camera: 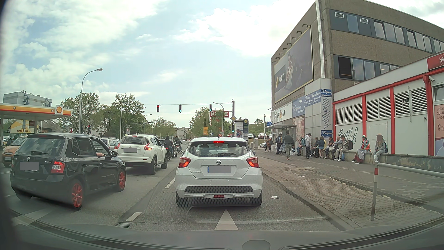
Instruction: Follow the waypoints while adhering to traffic rules and regulations
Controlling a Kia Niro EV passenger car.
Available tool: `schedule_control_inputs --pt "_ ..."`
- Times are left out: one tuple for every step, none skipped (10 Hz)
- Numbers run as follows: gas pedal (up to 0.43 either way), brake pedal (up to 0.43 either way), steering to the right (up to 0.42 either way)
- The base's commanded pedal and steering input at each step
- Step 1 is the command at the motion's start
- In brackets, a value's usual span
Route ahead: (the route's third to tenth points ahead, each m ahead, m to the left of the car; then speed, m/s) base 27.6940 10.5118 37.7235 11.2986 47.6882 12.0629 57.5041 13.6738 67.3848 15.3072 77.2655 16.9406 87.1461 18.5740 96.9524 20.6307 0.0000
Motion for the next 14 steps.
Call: schedule_control_inputs --pt "0.000 0.311 -0.067" --pt "0.000 0.311 -0.067" --pt "0.000 0.311 -0.067" --pt "0.000 0.311 -0.067" --pt "0.000 0.311 -0.067" --pt "0.000 0.311 -0.066" --pt "0.000 0.311 -0.066" --pt "0.000 0.311 -0.067" --pt "0.000 0.311 -0.067" --pt "0.000 0.311 -0.066" --pt "0.000 0.311 -0.067" --pt "0.000 0.311 -0.067" --pt "0.000 0.311 -0.066" --pt "0.000 0.311 -0.066"
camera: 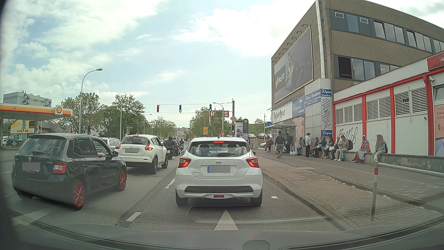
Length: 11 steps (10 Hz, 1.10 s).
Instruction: Follow the waypoints while adhering to traffic rules and regulations
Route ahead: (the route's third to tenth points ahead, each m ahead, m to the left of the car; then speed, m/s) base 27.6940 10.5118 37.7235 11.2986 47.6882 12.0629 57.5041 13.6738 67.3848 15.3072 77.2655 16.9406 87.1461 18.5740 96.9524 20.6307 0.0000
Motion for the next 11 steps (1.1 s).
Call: schedule_control_inputs --pt "0.000 0.311 -0.066" --pt "0.000 0.311 -0.067" --pt "0.000 0.311 -0.066" --pt "0.000 0.311 -0.066" --pt "0.000 0.311 -0.066" --pt "0.000 0.311 -0.066" --pt "0.000 0.311 -0.066" --pt "0.000 0.305 -0.066" --pt "0.000 0.293 -0.065" --pt "0.000 0.274 -0.064" --pt "0.000 0.262 -0.062"
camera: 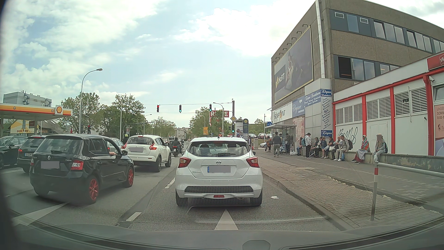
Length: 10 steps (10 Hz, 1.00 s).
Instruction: Follow the waypoints while adhering to traffic rules and regulations
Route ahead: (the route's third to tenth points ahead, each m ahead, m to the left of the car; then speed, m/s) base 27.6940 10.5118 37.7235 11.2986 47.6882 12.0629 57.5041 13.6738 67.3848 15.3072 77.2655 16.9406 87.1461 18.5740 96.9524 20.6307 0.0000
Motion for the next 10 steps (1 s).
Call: schedule_control_inputs --pt "0.000 0.262 -0.060" --pt "0.000 0.262 -0.058" --pt "0.000 0.262 -0.057" --pt "0.000 0.262 -0.057" --pt "0.000 0.262 -0.057" --pt "0.000 0.262 -0.057" --pt "0.000 0.256 -0.057" --pt "0.000 0.037 -0.057" --pt "0.000 0.024 -0.055" --pt "0.000 0.024 -0.054"
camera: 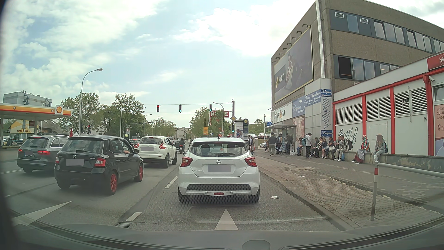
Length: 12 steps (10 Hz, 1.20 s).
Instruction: Follow the waypoints while adhering to traffic rules and regulations
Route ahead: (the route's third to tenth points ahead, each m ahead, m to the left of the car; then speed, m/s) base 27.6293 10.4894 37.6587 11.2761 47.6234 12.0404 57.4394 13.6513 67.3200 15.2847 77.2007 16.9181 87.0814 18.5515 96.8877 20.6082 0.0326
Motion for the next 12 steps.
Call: schedule_control_inputs --pt "0.020 0.024 -0.048" --pt "0.118 0.024 -0.042" --pt "0.169 0.024 -0.033" --pt "0.169 0.024 -0.020" --pt "0.169 0.024 -0.009" --pt "0.169 0.030 0.006" --pt "0.177 0.030 0.016" --pt "0.220 0.024 0.021" --pt "0.248 0.024 0.025" --pt "0.268 0.024 0.026" --pt "0.287 0.024 0.026" --pt "0.311 0.024 0.026"
